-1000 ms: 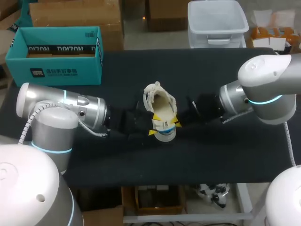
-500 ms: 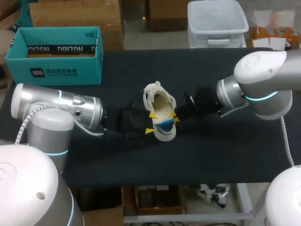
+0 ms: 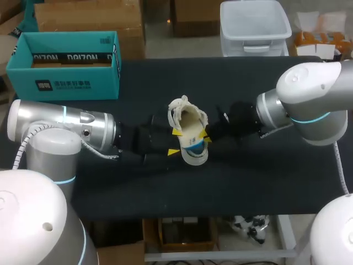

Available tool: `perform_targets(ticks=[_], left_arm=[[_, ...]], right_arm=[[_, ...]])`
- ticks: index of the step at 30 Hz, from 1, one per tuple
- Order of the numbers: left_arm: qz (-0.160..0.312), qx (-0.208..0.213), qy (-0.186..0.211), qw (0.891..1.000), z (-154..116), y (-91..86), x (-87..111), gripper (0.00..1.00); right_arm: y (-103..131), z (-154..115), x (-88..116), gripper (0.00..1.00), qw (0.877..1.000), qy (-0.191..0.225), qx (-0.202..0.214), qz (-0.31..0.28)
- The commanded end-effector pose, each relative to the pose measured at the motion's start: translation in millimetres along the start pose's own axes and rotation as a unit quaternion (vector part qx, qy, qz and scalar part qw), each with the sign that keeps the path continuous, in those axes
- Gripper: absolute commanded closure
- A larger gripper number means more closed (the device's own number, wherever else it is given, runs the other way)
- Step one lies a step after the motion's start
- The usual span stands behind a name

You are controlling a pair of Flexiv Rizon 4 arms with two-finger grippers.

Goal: Open the shoe tongue, take the insole out of the shoe, put the insole back into the shoe, and pack the shoe into the shoebox

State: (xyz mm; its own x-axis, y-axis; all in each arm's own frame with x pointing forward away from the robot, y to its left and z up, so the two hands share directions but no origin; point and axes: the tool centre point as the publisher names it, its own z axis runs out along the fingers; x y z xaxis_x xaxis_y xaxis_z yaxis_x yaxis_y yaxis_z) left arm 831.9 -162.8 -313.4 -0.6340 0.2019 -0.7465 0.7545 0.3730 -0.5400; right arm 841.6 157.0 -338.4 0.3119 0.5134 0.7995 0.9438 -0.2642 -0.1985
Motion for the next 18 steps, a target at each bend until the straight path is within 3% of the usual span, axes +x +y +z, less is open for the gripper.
perform_targets(ticks=[1,18], left_arm=[[0.001,-0.003,0.0,1.0,0,-3.4,2.2,0.5],[0.001,-0.008,0.011,1.0,15,-3.3,9.9,0.58]], right_arm=[[-9,-6,-6,1.0,0.999,0.03,-0.021,0.001],[15,4,-7,1.0,0.995,0.099,-0.02,-0.005]])
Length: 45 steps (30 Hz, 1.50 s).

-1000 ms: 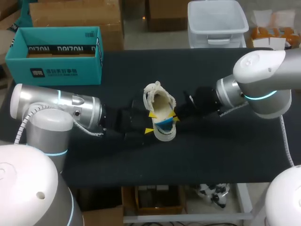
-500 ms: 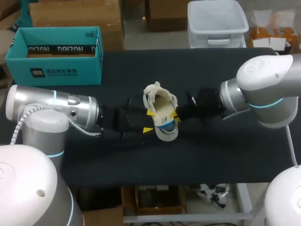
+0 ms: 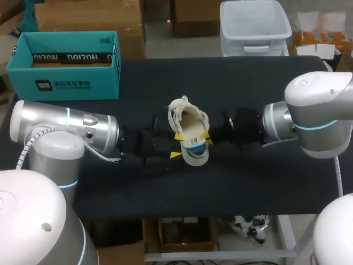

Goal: Open the shoe tongue, take the insole out of the shoe, put the insole back into the shoe, and pack the shoe into the shoebox

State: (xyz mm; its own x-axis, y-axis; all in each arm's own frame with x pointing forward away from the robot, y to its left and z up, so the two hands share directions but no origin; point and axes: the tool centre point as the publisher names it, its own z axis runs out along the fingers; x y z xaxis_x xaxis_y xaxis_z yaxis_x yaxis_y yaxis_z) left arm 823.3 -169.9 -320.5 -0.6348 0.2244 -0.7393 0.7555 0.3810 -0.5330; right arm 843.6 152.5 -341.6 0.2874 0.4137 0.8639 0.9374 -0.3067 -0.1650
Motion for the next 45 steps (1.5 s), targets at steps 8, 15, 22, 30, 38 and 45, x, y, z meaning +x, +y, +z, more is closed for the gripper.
perform_targets(ticks=[8,15,22,30,38,45], left_arm=[[-0.004,-0.005,-0.007,1.0,4,7.1,-4.6,0.62],[-0.01,-0.008,-0.011,1.0,5,12.3,-6.1,0.75],[-0.015,0.001,-0.001,1.0,16,13.1,-0.7,0.67],[-0.01,-0.003,-0.005,1.0,23,12.4,-4.7,0.65],[0.004,-0.024,0.009,1.0,32,15.8,-6.2,1.0],[0.015,-0.033,0.023,0.999,32,17.5,-5.0,1.0]], right_arm=[[26,15,0,1.0,1.0,0.009,0.013,0.011],[24,14,1,1.0,1.0,0.006,0.014,0.011],[8,4,2,1.0,1.0,0.003,0.007,0.014],[-4,1,2,1.0,1.0,-0.017,0.015,0.005],[0,5,5,1.0,0.998,-0.05,0.04,-0.009],[5,13,6,1.0,0.994,-0.091,0.058,-0.009]])
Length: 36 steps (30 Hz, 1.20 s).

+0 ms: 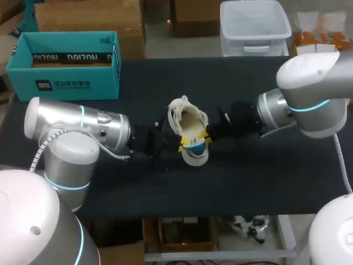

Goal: Open the shoe tongue, take the insole out of the shoe, put the insole back into the shoe, and pack the shoe into the shoebox

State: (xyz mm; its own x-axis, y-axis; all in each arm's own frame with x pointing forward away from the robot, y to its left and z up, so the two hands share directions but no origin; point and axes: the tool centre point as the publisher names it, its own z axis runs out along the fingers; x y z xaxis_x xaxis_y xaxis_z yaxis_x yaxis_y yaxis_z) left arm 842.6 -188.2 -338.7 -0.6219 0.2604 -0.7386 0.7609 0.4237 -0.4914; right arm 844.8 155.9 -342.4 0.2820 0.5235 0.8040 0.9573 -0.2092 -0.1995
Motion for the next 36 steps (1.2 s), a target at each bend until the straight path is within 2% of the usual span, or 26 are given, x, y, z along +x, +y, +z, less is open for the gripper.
perform_targets(ticks=[1,15,20,25,32,33,34,35,36], left_arm=[[0.004,-0.007,0.01,1.0,6,0.3,-2.0,1.0],[-0.003,-0.037,0.013,0.999,11,16.8,-15.5,1.0],[-0.013,-0.046,0.021,0.999,12,24.1,-11.5,1.0],[-0.018,-0.037,0.025,0.999,3,18.6,-1.2,1.0],[-0.019,-0.021,0.027,0.999,2,11.0,1.7,1.0],[-0.02,-0.02,0.026,0.999,2,9.5,2.0,0.78],[-0.02,-0.02,0.026,0.999,2,8.8,2.2,0.62],[-0.02,-0.019,0.026,0.999,2,7.9,2.3,0.54],[-0.02,-0.018,0.025,0.999,2,6.9,2.3,0.53]], right_arm=[[6,9,6,1.0,0.999,-0.035,0.008,0.004],[19,16,-9,1.0,0.998,-0.06,0.015,0.027],[25,17,-14,1.0,0.998,-0.059,0.02,0.029],[21,19,-10,1.0,0.998,-0.062,0.021,0.025],[14,14,-8,1.0,0.997,-0.066,0.015,0.023],[13,14,-8,1.0,0.997,-0.067,0.014,0.023],[12,13,-8,1.0,0.997,-0.067,0.013,0.022],[11,12,-7,1.0,0.997,-0.067,0.011,0.021],[10,11,-7,1.0,0.997,-0.067,0.009,0.021]])
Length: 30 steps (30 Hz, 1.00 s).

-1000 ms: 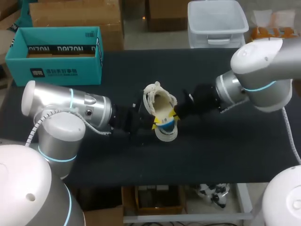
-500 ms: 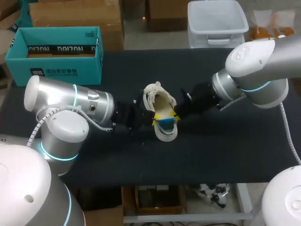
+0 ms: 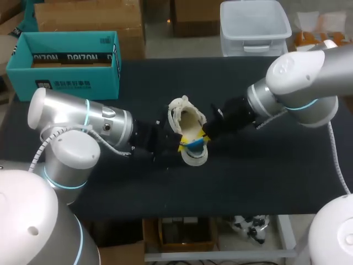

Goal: Open the shoe tongue, take the insole out of the shoe, put the insole back into the shoe, and pack the shoe into the shoebox

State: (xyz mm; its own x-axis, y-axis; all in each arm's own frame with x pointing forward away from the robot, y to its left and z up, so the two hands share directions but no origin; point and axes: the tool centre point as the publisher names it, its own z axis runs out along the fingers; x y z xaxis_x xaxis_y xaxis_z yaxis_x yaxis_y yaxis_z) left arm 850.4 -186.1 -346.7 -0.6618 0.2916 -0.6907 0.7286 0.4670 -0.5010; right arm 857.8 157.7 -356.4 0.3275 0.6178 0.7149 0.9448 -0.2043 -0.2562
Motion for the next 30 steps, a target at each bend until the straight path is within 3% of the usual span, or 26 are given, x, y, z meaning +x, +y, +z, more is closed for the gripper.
perform_targets(ticks=[1,6,11,21,25,30], left_arm=[[0.0,0.001,-0.004,1.0,-2,-5.3,0.7,0.49],[0.003,0.003,-0.012,1.0,-7,-10.7,-2.5,0.35],[0.003,0.003,-0.021,1.0,-13,-13.3,-3.7,0.31],[-0.013,0.036,-0.016,0.999,-28,-18.9,-7.8,0.23],[-0.016,0.042,-0.011,0.999,-34,-20.9,-10.1,0.04],[-0.015,0.04,-0.013,0.999,-39,-22.3,-11.6,0.05]], right_arm=[[-6,0,-1,1.0,1.0,-0.001,-0.012,-0.002],[-10,-4,-1,1.0,1.0,0.002,-0.019,-0.006],[-17,-11,0,1.0,0.999,0.022,-0.03,-0.018],[-21,-23,-2,1.0,0.994,0.102,-0.017,-0.035],[-19,-26,-2,1.0,0.991,0.129,-0.004,-0.032],[-17,-31,0,1.0,0.987,0.157,0.004,-0.036]])
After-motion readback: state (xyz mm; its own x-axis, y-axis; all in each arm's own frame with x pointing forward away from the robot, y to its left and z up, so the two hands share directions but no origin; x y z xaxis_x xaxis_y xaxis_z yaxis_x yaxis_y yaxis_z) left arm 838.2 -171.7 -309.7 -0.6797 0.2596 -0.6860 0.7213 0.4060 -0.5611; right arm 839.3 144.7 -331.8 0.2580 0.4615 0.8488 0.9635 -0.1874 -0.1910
